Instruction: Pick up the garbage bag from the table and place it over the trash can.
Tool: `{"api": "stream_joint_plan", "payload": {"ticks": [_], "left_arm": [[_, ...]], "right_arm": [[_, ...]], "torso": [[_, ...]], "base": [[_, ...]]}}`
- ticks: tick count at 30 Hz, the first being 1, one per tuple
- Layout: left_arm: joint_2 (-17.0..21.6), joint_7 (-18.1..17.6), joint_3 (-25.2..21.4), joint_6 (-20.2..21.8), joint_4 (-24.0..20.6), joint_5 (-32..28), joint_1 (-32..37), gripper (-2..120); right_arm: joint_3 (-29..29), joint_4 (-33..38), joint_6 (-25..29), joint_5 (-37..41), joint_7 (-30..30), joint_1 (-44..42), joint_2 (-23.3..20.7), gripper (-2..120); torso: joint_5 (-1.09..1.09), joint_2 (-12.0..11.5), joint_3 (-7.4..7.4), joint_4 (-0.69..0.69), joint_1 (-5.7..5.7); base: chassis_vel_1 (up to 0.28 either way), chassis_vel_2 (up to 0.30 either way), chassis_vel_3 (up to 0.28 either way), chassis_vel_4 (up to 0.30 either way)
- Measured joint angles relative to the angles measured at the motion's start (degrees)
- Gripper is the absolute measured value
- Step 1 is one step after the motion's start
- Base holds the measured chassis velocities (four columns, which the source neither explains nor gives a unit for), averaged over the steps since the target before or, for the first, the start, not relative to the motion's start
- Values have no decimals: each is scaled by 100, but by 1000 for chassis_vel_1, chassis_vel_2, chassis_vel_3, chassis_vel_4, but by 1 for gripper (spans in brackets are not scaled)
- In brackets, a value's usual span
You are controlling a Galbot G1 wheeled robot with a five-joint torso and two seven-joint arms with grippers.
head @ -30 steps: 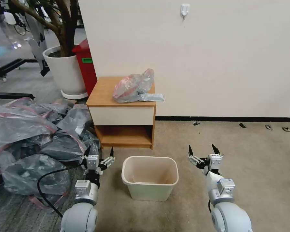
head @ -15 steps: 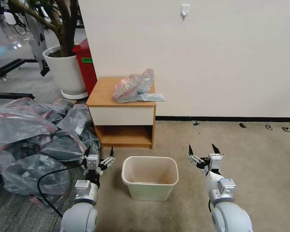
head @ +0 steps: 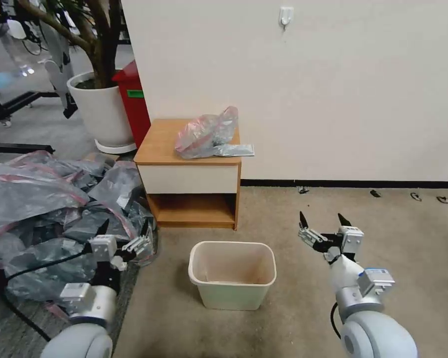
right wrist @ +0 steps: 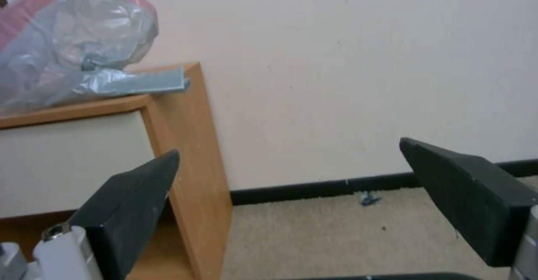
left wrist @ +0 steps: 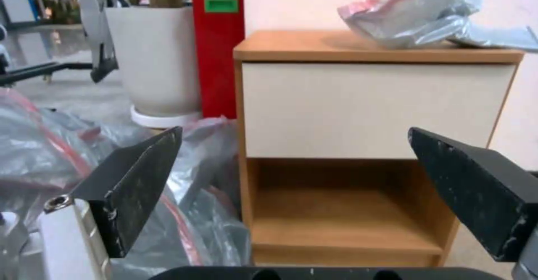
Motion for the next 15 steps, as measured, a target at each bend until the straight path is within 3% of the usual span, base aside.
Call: {"api": "stream_joint_plan", "payload": {"ticks": [9,15], "left_arm": [[-29,0,13,-421,309,119,30,100],[-65,0,18,-559,394,130,14,100]], "right_arm": [[-139,-547,657,257,43,378,-184,100],[-415,-768,637,910,364,757,-270,100]], "torso": [[-3,0,1,0,0],[-3,0,1,0,0]], "base": [[0,0,0,0],[0,0,0,0]]}}
